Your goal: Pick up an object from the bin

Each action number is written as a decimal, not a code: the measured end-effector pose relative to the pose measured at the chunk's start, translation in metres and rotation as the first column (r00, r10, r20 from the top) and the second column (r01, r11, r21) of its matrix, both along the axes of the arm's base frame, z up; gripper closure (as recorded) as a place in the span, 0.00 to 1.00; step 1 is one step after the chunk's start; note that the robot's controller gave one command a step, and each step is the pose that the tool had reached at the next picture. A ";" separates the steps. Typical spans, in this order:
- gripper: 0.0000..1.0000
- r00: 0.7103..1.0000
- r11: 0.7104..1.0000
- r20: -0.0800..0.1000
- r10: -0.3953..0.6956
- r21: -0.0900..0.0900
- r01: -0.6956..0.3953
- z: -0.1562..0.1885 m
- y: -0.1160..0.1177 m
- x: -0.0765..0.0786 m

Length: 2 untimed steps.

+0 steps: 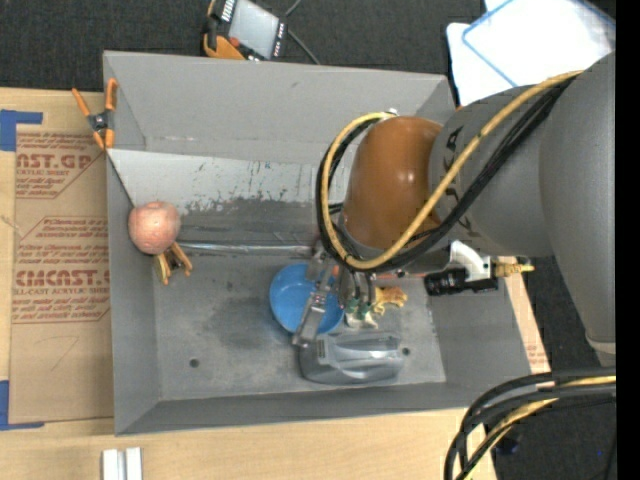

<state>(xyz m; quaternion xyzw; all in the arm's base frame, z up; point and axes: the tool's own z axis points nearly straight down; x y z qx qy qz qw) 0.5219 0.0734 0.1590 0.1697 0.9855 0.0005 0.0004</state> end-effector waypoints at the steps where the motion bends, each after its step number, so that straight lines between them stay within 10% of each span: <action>1: 0.00 0.857 0.857 0.007 0.515 -0.003 -0.515 -0.013 -0.013 0.072; 2: 0.00 0.991 0.991 0.002 -0.132 0.002 0.132 -0.073 -0.022 0.053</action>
Offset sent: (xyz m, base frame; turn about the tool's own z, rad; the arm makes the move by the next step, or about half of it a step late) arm 0.0479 -0.0247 -0.0890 0.2133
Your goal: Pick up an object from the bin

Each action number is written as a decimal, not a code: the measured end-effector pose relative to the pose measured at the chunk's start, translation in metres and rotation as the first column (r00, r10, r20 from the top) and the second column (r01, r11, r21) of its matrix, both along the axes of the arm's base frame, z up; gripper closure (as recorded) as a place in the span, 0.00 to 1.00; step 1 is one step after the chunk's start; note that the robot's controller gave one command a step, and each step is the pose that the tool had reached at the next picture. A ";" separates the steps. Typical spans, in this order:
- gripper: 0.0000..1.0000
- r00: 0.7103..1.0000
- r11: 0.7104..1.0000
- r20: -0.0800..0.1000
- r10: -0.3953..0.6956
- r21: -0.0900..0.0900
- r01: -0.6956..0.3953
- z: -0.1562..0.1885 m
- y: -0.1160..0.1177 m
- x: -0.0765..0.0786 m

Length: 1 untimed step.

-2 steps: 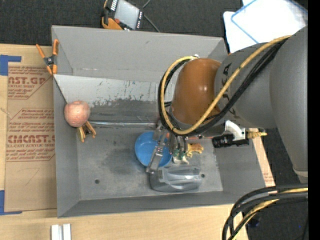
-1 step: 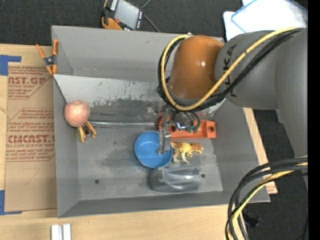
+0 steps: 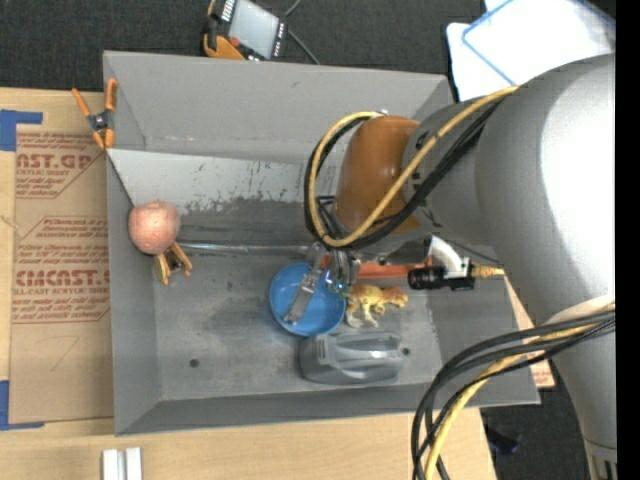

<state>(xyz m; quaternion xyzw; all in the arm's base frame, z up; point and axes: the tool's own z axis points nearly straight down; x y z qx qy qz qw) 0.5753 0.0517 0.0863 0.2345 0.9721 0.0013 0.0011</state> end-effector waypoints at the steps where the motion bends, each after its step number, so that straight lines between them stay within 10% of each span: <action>1: 1.00 0.798 0.798 0.013 0.602 -0.009 -0.602 -0.012 0.014 0.015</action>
Offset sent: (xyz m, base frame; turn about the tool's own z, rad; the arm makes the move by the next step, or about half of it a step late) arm 0.0000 0.0000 0.0000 0.0000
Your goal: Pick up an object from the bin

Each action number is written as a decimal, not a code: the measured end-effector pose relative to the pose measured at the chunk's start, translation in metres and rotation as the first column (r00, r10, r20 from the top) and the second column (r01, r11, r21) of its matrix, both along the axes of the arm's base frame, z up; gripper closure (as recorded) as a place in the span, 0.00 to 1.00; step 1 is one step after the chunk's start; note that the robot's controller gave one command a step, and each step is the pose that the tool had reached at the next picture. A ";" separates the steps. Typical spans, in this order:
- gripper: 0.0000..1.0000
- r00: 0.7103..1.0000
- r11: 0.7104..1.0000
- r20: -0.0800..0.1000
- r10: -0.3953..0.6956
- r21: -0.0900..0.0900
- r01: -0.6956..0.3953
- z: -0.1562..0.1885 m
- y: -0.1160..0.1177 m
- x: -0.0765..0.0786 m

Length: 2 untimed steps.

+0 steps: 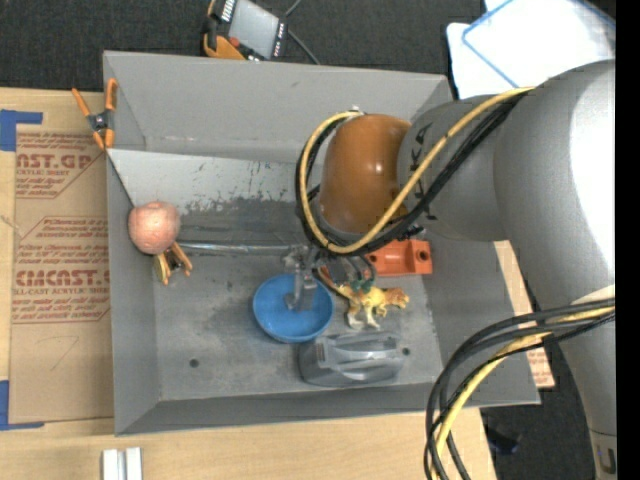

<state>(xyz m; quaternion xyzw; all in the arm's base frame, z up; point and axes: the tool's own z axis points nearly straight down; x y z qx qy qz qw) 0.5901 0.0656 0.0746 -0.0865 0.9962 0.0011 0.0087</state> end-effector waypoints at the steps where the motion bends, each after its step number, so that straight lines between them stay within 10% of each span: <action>1: 1.00 0.986 0.986 0.001 0.168 -0.002 -0.168 -0.002 0.003 0.003; 2: 1.00 0.988 0.988 -0.001 0.152 0.000 -0.152 0.017 0.003 0.002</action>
Offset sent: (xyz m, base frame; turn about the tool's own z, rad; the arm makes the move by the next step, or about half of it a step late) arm 0.0024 0.0022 0.0405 -0.1339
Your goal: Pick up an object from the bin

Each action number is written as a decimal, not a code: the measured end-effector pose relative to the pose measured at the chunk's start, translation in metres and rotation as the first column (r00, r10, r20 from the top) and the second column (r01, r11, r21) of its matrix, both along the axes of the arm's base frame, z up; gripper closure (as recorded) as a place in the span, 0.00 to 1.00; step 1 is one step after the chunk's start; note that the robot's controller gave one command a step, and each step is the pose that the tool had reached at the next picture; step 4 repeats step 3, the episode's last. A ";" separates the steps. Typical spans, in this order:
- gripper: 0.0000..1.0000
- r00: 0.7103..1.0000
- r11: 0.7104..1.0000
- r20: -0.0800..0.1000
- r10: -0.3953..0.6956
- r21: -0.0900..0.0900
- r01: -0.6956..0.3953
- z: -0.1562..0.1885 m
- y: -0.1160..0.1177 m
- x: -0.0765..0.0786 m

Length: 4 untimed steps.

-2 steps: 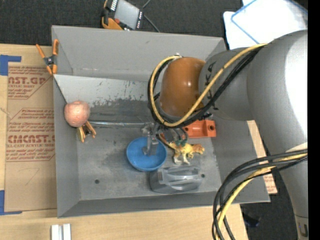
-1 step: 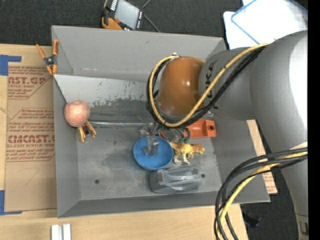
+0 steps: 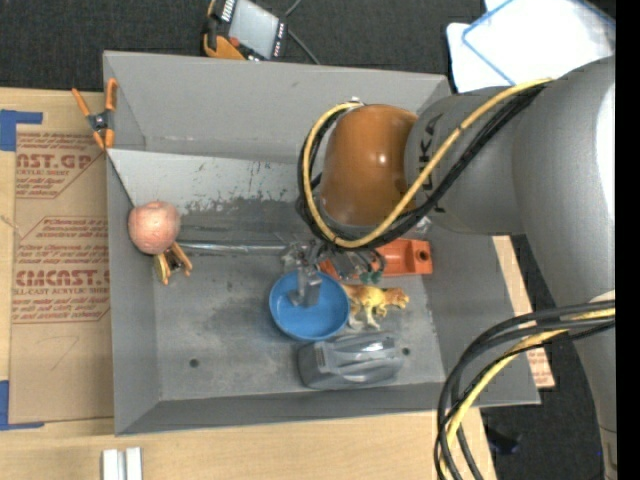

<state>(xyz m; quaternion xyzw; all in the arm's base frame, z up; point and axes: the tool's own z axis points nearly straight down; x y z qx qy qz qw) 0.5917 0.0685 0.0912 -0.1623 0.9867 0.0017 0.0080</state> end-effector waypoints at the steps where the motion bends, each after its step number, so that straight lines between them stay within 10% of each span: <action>1: 1.00 1.000 1.000 0.000 -0.001 0.000 0.001 0.033 0.000 0.000; 4: 1.00 1.000 1.000 0.004 -0.001 -0.001 0.001 0.081 0.001 0.001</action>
Offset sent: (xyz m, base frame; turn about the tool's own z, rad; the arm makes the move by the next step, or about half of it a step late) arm 0.0000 0.0002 0.0328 0.0047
